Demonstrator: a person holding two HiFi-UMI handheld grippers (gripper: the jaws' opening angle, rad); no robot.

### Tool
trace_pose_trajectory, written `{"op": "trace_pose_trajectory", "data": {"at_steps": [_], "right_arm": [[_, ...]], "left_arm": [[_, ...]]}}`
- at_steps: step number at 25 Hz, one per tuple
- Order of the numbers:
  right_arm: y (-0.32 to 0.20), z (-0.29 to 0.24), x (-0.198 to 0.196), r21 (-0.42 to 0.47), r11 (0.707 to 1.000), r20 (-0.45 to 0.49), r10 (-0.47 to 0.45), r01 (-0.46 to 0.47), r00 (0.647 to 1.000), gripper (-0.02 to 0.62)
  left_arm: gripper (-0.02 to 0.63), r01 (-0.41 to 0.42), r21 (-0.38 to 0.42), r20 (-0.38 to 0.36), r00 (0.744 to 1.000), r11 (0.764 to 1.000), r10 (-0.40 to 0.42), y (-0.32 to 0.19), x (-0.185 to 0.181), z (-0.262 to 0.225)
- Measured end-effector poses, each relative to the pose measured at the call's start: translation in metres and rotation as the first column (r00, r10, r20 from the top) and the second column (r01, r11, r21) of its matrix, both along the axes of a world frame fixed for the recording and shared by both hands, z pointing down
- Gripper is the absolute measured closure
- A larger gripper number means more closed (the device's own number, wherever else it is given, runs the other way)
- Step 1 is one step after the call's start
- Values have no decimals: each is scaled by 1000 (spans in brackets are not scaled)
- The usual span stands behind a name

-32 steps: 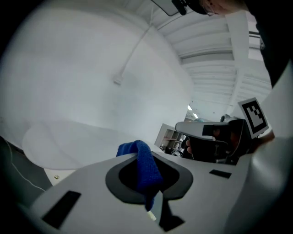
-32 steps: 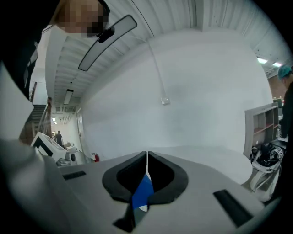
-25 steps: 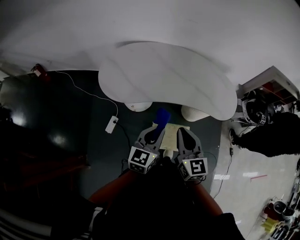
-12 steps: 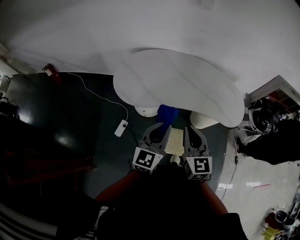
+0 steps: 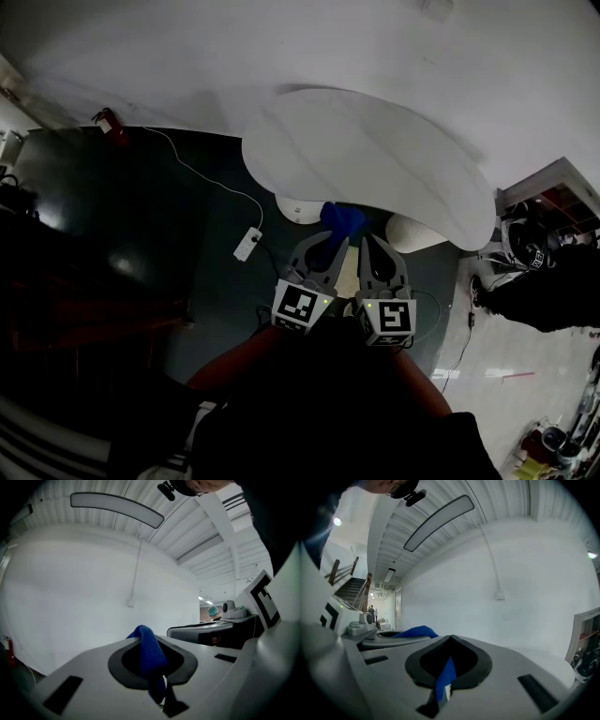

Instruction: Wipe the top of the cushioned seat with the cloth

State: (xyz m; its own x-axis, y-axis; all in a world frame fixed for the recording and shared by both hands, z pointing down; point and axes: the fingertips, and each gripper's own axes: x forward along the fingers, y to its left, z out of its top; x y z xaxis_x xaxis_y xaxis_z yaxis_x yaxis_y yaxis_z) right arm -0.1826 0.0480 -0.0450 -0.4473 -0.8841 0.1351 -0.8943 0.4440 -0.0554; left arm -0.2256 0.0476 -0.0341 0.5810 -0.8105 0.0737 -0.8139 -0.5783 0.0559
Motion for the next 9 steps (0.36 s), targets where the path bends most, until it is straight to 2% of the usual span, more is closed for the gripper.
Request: {"op": "trace_pose_trajectory", "data": {"at_steps": [3,6,9], "right_arm": [[5,2,-12,-2,1000,5,10,-10,1000,560],[9,4,-20,20,1000,-20,12,-12,1000,560],[13,8,-24,30,999,-41,16,-15,999,560]], "left_arm": [[569,-5,-8,16,1000,1000,5,4,-15,1],[569,-8,-3,-13,1000,1000,8,8,-24,0],[569,-16,-8,-3,1000,1000,16,10,-29,1]]}}
